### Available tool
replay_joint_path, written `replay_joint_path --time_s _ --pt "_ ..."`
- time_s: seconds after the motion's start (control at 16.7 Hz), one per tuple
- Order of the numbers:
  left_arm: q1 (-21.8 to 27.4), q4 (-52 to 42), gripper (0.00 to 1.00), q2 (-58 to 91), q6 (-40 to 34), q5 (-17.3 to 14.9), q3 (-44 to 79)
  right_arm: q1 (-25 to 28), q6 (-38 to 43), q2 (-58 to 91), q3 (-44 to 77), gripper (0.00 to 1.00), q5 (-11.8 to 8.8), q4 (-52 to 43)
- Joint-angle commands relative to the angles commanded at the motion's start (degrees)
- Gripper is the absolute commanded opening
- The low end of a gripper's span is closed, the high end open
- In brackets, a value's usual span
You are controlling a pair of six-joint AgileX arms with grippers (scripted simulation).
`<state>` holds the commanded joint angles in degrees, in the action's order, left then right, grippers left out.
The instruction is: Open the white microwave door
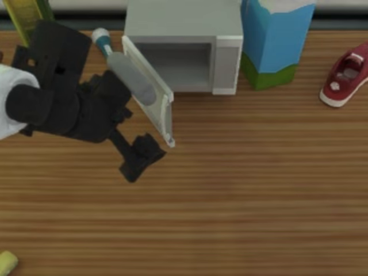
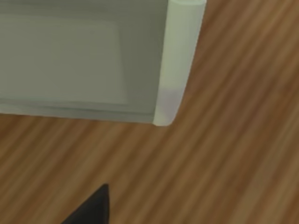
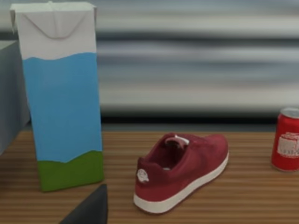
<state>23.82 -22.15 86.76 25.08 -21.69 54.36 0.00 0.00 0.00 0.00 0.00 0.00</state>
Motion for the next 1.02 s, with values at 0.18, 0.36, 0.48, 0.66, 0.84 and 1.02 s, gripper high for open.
replay_joint_path --time_s 0.18,0.36,0.48,0.66,0.84,1.02 --pt "-0.27 0.09 1.00 0.26 0.03 -0.06 0.30 0.00 0.00 0.00 0.00 1.00 0.00 0.00" --pt "0.86 -3.58 1.00 3.35 -3.53 1.92 3.98 0.00 0.00 0.00 0.00 1.00 0.00 0.00" --pt "2.33 -8.97 1.00 7.34 -8.92 4.64 9.48 0.00 0.00 0.00 0.00 1.00 0.00 0.00" --pt "5.28 -20.02 1.00 14.83 -21.44 10.22 22.17 0.00 0.00 0.00 0.00 1.00 0.00 0.00" --pt "8.66 -32.77 1.00 22.70 -38.16 17.01 38.98 0.00 0.00 0.00 0.00 1.00 0.00 0.00" --pt "12.00 -45.62 1.00 29.94 -56.72 24.35 56.92 0.00 0.00 0.00 0.00 1.00 0.00 0.00"
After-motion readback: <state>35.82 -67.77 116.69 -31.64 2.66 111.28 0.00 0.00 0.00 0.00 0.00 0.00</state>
